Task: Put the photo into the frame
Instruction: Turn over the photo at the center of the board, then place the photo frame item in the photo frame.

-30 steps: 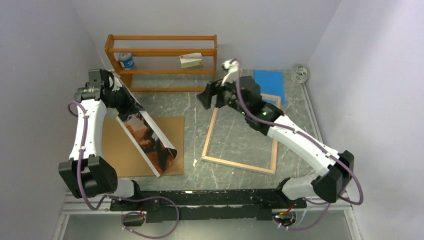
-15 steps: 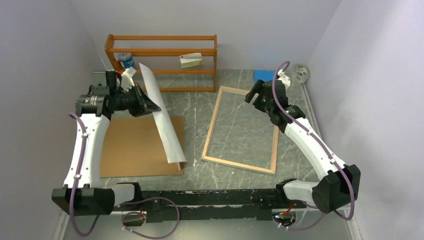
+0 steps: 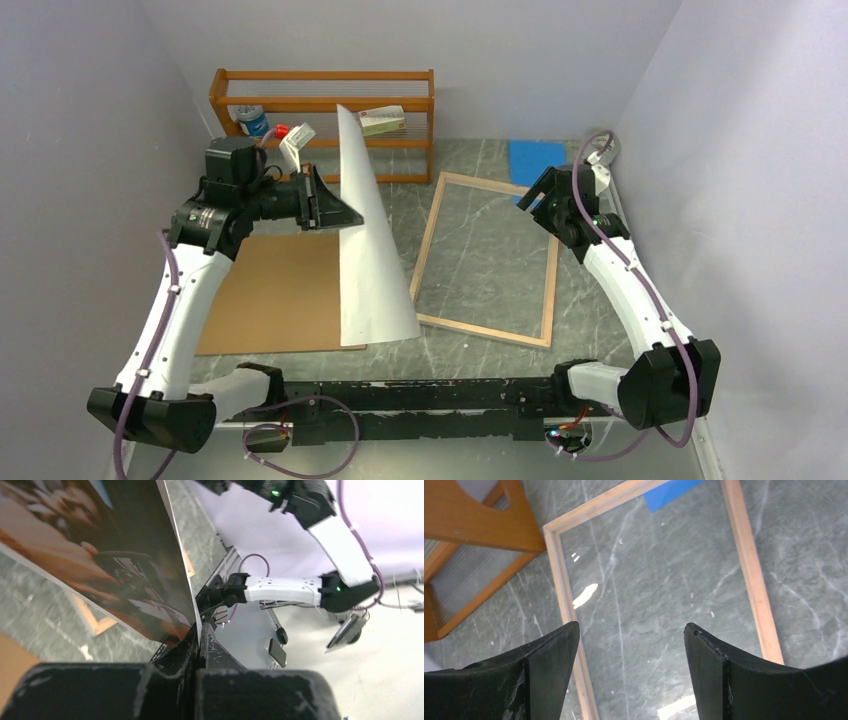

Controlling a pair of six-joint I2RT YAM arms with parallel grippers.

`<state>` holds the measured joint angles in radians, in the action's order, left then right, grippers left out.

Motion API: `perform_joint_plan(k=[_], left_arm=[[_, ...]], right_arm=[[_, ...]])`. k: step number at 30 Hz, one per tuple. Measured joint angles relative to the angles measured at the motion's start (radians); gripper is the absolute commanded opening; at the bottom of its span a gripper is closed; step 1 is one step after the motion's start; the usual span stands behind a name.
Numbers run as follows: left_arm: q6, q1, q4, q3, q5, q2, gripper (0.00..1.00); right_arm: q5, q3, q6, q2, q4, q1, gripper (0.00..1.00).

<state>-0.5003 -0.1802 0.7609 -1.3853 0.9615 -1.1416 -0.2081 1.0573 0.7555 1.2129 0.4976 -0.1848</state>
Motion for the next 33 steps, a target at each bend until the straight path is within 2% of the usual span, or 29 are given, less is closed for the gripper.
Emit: perform_joint_plan(k=[3, 6, 12, 15, 19, 24, 33], left_arm=[[-0.049, -0.072, -0.134, -0.001, 0.034, -0.015, 0.02], [-0.061, -0.188, -0.195, -0.058, 0.039, -0.098, 0.02], [0.000, -0.375, -0.191, -0.275, 0.029, -0.375, 0.03], [0.056, -0.430, -0.144, -0.382, 0.023, -0.493, 0.03], [0.097, -0.451, -0.121, -0.447, 0.012, -0.562, 0.03], [0.109, -0.438, -0.082, -0.527, -0.080, -0.654, 0.03], [0.051, -0.358, -0.010, -0.581, -0.314, -1.020, 0.02]], right_arm=[[0.018, 0.000, 0.000, 0.001, 0.028, 0.039, 0.80], [0.032, 0.000, -0.003, 0.001, 0.043, 0.077, 0.80], [0.037, -0.011, -0.012, -0.010, 0.072, 0.148, 0.79], [0.035, -0.046, -0.016, -0.045, 0.087, 0.175, 0.79], [0.035, -0.084, -0.021, -0.101, 0.101, 0.212, 0.79], [0.028, -0.108, -0.027, -0.143, 0.116, 0.245, 0.79], [0.010, -0.151, -0.034, -0.173, 0.137, 0.269, 0.79]])
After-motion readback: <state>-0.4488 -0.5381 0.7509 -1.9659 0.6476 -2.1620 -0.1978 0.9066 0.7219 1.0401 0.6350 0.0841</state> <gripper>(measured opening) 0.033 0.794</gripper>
